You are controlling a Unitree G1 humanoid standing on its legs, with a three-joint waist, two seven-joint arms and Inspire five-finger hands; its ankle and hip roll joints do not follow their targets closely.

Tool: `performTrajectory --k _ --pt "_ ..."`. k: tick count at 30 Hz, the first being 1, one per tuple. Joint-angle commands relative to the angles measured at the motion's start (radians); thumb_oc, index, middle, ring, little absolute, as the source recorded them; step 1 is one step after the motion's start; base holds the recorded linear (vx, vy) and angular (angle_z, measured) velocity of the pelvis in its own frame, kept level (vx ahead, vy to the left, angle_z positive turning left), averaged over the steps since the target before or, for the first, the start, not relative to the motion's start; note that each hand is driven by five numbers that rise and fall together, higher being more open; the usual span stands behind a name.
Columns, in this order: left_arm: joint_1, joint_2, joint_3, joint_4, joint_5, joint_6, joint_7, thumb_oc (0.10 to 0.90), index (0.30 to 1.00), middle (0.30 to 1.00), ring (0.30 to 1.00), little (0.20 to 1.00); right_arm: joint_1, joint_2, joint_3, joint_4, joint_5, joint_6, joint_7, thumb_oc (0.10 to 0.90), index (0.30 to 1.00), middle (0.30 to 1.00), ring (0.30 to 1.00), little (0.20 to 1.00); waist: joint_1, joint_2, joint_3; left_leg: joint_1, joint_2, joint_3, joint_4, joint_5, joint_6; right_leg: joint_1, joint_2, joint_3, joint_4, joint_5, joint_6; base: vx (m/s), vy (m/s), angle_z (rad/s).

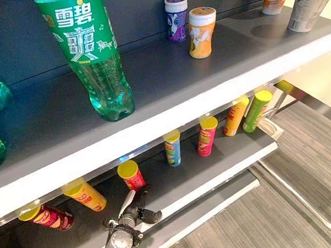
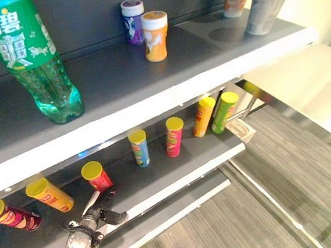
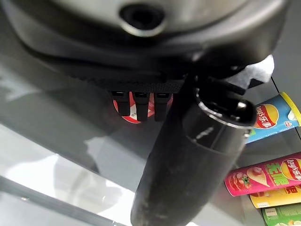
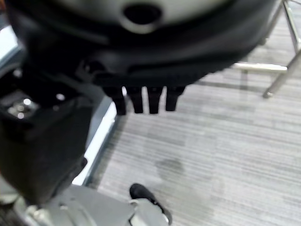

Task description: Put the goods on the table back onto the shelves and tidy them up.

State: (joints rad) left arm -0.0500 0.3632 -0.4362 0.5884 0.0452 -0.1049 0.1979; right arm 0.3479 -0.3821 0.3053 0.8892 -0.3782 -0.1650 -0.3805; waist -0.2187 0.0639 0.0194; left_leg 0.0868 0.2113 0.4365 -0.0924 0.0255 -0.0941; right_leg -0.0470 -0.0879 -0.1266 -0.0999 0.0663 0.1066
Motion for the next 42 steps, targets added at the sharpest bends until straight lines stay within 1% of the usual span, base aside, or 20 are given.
performTrajectory --k 1,8,9,14,31,33,36,37,40,41,42 --pt "-0.130 0.011 0.060 0.029 0.044 -0.084 0.079 0.800 0.900 0.900 0.900 0.900 0.033 -0.020 0.021 -0.042 0.009 -0.042 -0.048 0.800 0.900 0.900 0.900 0.900 -0.021 -0.025 -0.020 0.052 0.084 -0.016 0.005 0.047 -0.125 0.023 -0.007 0.018 0.016 -0.011 0.043 0.00 0.000 0.00" --pt "-0.141 0.007 0.067 0.077 0.074 -0.082 0.118 0.800 0.900 0.900 0.900 0.900 0.033 -0.017 0.028 -0.033 0.006 -0.047 -0.068 0.800 0.900 0.900 0.900 0.900 -0.023 -0.029 -0.017 0.058 0.092 -0.009 0.005 0.055 -0.130 0.025 0.002 0.023 0.016 -0.014 0.040 0.01 -0.016 -0.08" --pt "-0.150 0.003 0.072 0.111 0.076 -0.080 0.136 0.800 0.900 0.900 0.900 0.900 0.034 -0.013 0.033 -0.032 0.008 -0.048 -0.072 0.800 0.900 0.900 0.900 0.900 -0.024 -0.031 -0.018 0.059 0.094 -0.008 0.005 0.055 -0.131 0.025 0.004 0.023 0.016 -0.015 0.039 0.01 -0.022 -0.08" --pt "-0.172 -0.001 0.076 0.169 0.082 -0.079 0.169 0.800 0.900 0.900 0.900 0.900 0.034 -0.011 0.044 -0.022 0.006 -0.054 -0.087 0.800 0.900 0.900 0.900 0.900 -0.025 -0.034 -0.018 0.062 0.097 -0.006 0.005 0.055 -0.134 0.027 0.009 0.025 0.016 -0.016 0.038 0.00 -0.005 -0.01" --pt "-0.176 -0.008 0.079 0.229 0.107 -0.080 0.230 0.800 0.900 0.900 0.900 0.900 0.028 0.008 0.059 0.006 0.019 -0.065 -0.113 0.800 0.900 0.900 0.900 0.900 -0.014 -0.044 -0.011 0.066 0.099 -0.010 0.005 0.051 -0.135 0.033 0.012 0.021 0.018 -0.018 0.038 0.00 0.000 0.00" --pt "-0.171 -0.006 0.076 0.215 0.108 -0.081 0.228 0.800 0.900 0.900 0.900 0.900 0.026 0.009 0.057 0.008 0.020 -0.064 -0.114 0.800 0.900 0.900 0.900 0.900 -0.011 -0.043 -0.009 0.066 0.097 -0.013 0.005 0.050 -0.134 0.035 0.011 0.019 0.019 -0.018 0.038 0.00 0.000 0.00" --pt "-0.148 -0.002 0.072 0.147 0.098 -0.093 0.209 0.800 0.900 0.900 0.900 0.900 0.021 0.015 0.051 0.020 0.025 -0.060 -0.115 0.800 0.900 0.900 0.900 0.900 -0.004 -0.043 -0.006 0.063 0.095 -0.018 0.005 0.049 -0.132 0.039 0.009 0.013 0.019 -0.020 0.038 0.00 0.000 0.00" --pt "-0.117 0.005 0.068 0.081 0.090 -0.105 0.187 0.800 0.900 0.900 0.900 0.900 0.018 0.018 0.042 0.027 0.030 -0.059 -0.116 0.800 0.900 0.900 0.900 0.900 0.003 -0.042 -0.003 0.062 0.093 -0.023 0.005 0.050 -0.130 0.041 0.008 0.010 0.019 -0.019 0.038 0.00 0.019 0.03" --pt "-0.056 0.026 0.065 -0.043 0.067 -0.117 0.137 0.800 0.900 0.900 0.900 0.900 0.017 0.021 0.024 0.038 0.037 -0.054 -0.110 0.800 0.900 0.900 0.900 0.900 0.015 -0.037 -0.001 0.060 0.093 -0.033 0.005 0.053 -0.127 0.048 0.004 0.001 0.020 -0.021 0.038 0.00 0.018 0.04" --pt "-0.053 0.028 0.066 -0.048 0.066 -0.115 0.135 0.800 0.900 0.900 0.900 0.900 0.018 0.021 0.025 0.038 0.037 -0.054 -0.110 0.800 0.900 0.900 0.900 0.900 0.014 -0.037 -0.002 0.060 0.093 -0.033 0.005 0.053 -0.127 0.048 0.004 0.001 0.020 -0.021 0.038 0.00 0.015 0.05" --pt "-0.036 0.035 0.068 -0.087 0.053 -0.121 0.118 0.800 0.900 0.900 0.900 0.900 0.017 0.021 0.019 0.042 0.038 -0.050 -0.107 0.800 0.900 0.900 0.900 0.900 0.019 -0.036 -0.001 0.060 0.092 -0.035 0.005 0.053 -0.126 0.051 0.003 -0.002 0.020 -0.021 0.038 -0.01 0.013 0.05"
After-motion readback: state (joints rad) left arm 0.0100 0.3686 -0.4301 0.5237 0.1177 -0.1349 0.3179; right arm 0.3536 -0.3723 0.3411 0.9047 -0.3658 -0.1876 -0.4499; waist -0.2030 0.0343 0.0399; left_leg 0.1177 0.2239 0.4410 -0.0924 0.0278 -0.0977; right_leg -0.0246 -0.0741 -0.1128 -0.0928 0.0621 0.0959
